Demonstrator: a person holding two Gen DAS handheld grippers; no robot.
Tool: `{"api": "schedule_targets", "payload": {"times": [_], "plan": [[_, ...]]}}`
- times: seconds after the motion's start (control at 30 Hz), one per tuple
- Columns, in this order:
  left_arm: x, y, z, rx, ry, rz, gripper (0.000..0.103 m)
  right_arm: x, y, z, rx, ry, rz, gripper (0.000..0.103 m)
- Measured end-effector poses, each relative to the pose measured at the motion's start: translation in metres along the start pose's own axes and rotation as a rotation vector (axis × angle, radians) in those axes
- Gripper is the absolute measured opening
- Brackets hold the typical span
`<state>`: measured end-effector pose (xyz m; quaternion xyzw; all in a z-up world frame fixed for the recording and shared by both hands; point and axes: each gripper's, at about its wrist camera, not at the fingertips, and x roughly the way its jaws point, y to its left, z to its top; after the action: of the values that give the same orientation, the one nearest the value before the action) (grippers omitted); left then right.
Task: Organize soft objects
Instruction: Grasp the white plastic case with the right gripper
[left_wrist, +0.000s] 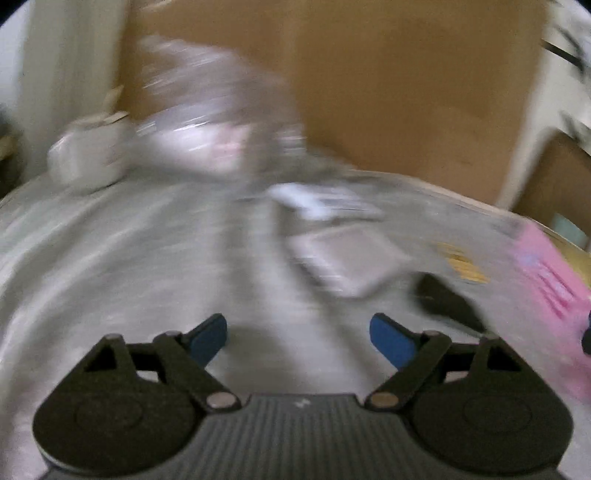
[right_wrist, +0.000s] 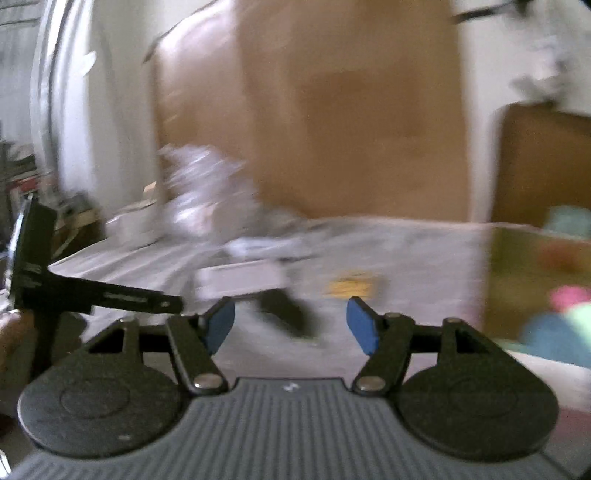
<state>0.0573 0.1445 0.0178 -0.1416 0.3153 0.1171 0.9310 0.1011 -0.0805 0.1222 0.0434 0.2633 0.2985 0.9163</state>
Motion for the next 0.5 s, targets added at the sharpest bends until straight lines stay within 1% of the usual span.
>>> {"api": "schedule_targets", "payload": {"times": [0.03,0.07,0.1,0.2,0.3,0.37,0.4,0.43,0.47,0.5], "plan": [[-0.003,0.011,0.003,-0.051,-0.021,-0.051,0.088,0.018,0.005,0.005,0.002,0.029,0.035,0.07],[-0.006,0.018,0.004,-0.071,-0.04,-0.072,0.088,0.038,0.008,0.012,0.014,0.06,0.064,0.07],[-0.004,0.02,0.004,-0.082,-0.035,-0.064,0.088,0.059,0.01,0.018,0.036,0.088,0.076,0.07],[-0.005,0.02,0.002,-0.097,-0.045,-0.105,0.088,0.12,-0.003,0.034,0.146,0.167,0.062,0.07],[-0.005,0.021,0.001,-0.109,-0.058,-0.117,0.089,0.167,-0.021,0.042,0.301,0.239,0.066,0.07],[-0.002,0.027,0.0,-0.151,-0.048,-0.123,0.089,0.187,-0.031,0.041,0.387,0.271,0.063,0.07],[-0.001,0.032,0.0,-0.176,-0.053,-0.136,0.089,0.194,-0.033,0.039,0.424,0.296,0.095,0.071],[-0.002,0.037,0.0,-0.193,-0.056,-0.145,0.089,0.195,-0.031,0.039,0.431,0.291,0.115,0.071],[-0.001,0.038,0.0,-0.201,-0.059,-0.147,0.089,0.196,-0.027,0.039,0.426,0.306,0.135,0.071],[-0.001,0.039,0.0,-0.203,-0.06,-0.146,0.089,0.193,-0.023,0.038,0.424,0.319,0.168,0.067]]}}
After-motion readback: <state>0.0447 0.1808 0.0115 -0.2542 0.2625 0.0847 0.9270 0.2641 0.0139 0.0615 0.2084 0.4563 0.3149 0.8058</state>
